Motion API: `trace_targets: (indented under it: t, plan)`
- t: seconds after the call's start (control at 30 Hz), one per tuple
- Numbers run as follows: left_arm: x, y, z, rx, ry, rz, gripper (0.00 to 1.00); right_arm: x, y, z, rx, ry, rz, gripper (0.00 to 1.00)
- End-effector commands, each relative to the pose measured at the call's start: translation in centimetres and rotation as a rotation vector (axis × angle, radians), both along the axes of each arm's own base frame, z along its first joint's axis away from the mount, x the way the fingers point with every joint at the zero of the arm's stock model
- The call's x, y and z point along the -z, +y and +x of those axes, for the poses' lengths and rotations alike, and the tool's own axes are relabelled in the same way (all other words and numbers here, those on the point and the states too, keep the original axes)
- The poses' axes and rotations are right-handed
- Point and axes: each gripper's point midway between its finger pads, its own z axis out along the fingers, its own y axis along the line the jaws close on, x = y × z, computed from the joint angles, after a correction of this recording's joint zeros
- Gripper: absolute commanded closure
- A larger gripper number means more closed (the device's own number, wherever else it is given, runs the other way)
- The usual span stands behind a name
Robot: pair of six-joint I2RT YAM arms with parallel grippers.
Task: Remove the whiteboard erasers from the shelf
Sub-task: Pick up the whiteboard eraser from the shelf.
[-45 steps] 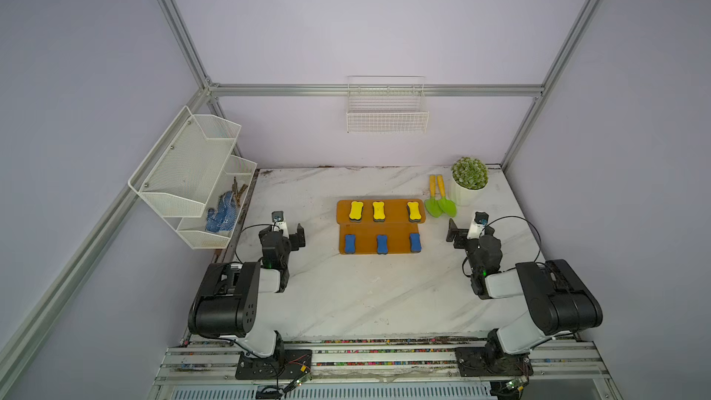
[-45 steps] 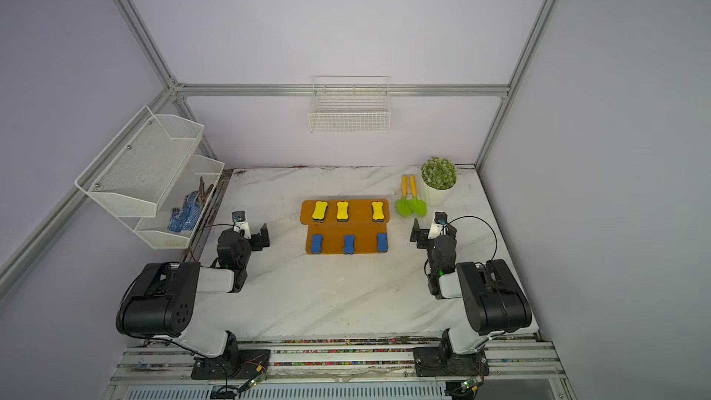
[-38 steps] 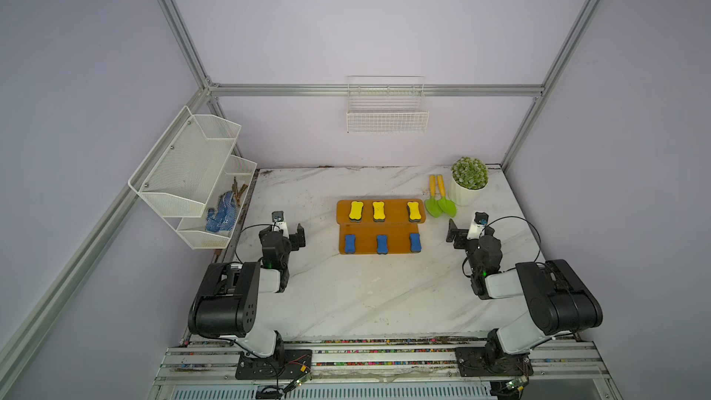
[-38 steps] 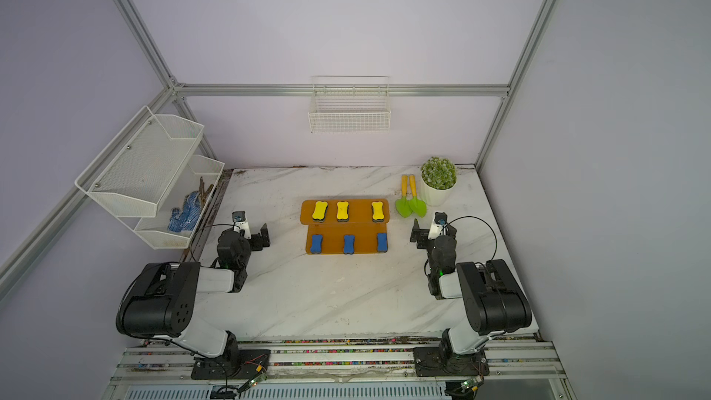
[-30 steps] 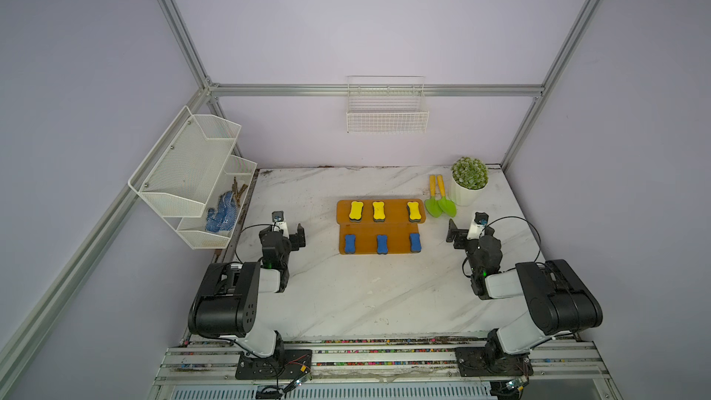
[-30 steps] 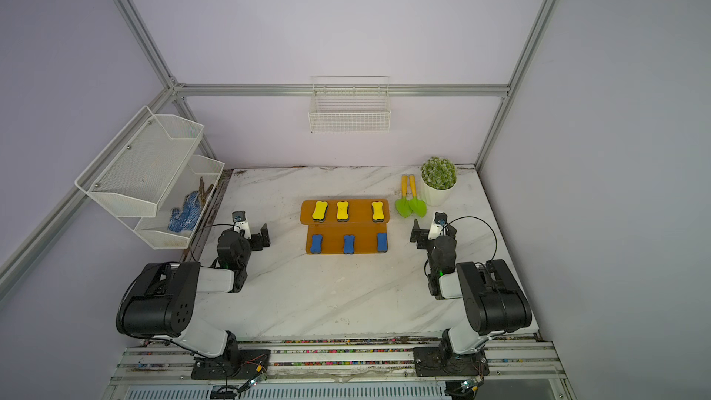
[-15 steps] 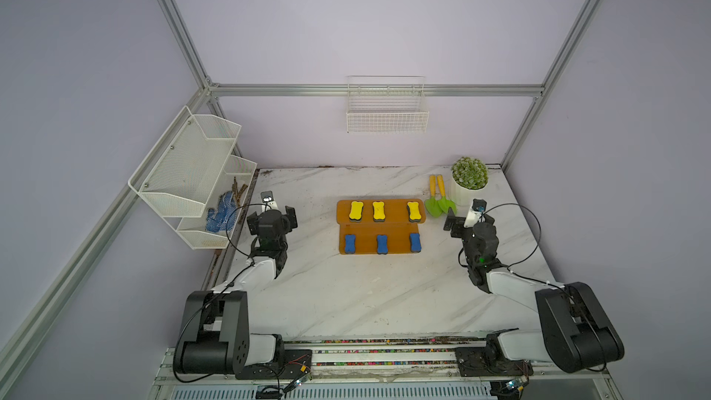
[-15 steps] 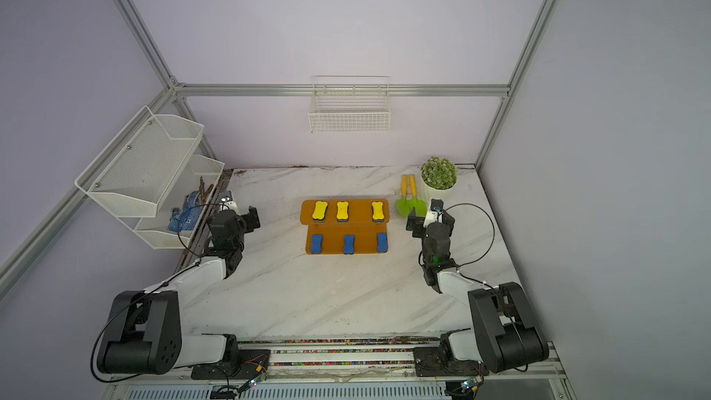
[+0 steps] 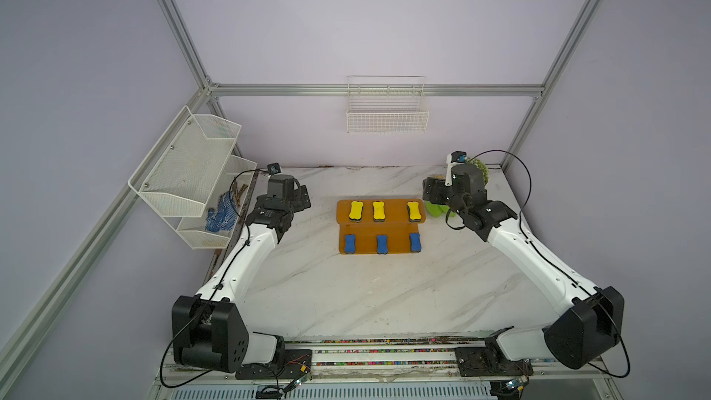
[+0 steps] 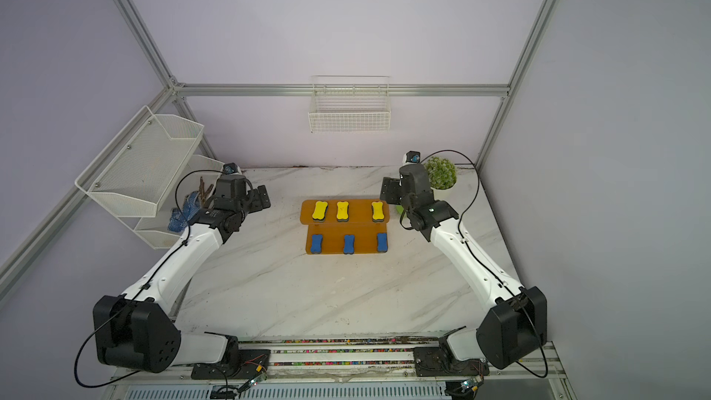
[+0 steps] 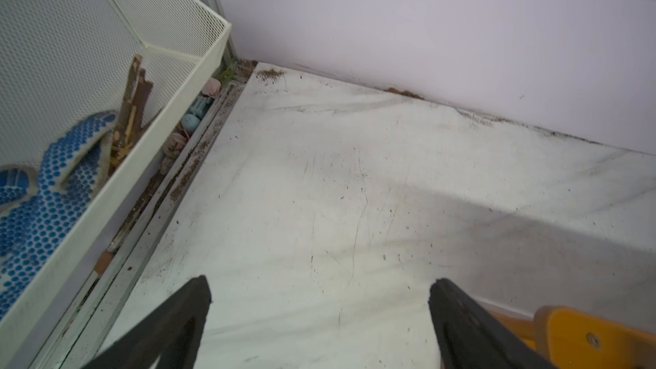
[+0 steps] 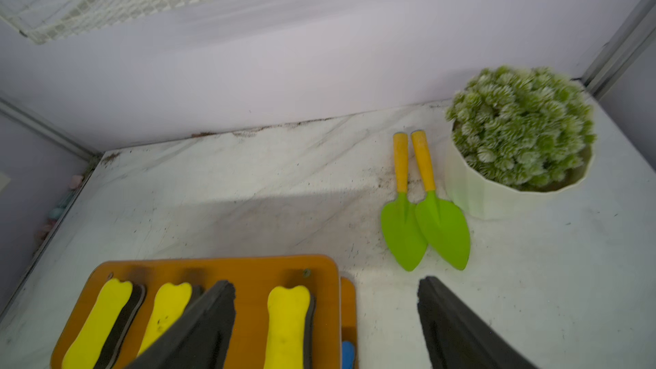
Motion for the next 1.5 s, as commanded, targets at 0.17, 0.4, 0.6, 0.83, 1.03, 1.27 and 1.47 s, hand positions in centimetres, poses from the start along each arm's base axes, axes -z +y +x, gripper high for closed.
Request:
trace_targets:
  t: [0.17,0.4,0.6,0.83,1.03,1.27,1.47]
  plan:
    - [1.5,-2.7,-1.1,-0.002,0.167,-0.044,0.00,5.8,3.7,-2.1,-0.067,0.288,-0.081,0.21]
    - [2.8,-4.2,-0.8,0.068,0.217,-0.070,0.00,8.6,5.1,-1.1,-0.073,0.353,-0.140,0.23]
    - [3.3,-4.8,-0.7,0.094,0.235,-0.083,0.00,10.1,4.4,-0.6,-0.038,0.396,-0.200,0.32]
    - [3.6,-5.0,-0.6,0.101,0.244,-0.091,0.00,10.3,4.3,-0.2,-0.024,0.396,-0.219,0.42]
    - [3.7,-5.0,-0.6,0.098,0.245,-0.090,0.00,10.7,3.9,0.3,0.009,0.416,-0.256,0.50]
    - [3.9,-5.0,-0.4,0.097,0.250,-0.089,0.00,11.2,3.9,0.5,0.012,0.423,-0.268,0.56]
    - [4.0,-5.1,-0.4,0.097,0.251,-0.093,0.00,10.6,4.0,0.5,0.010,0.414,-0.252,0.62]
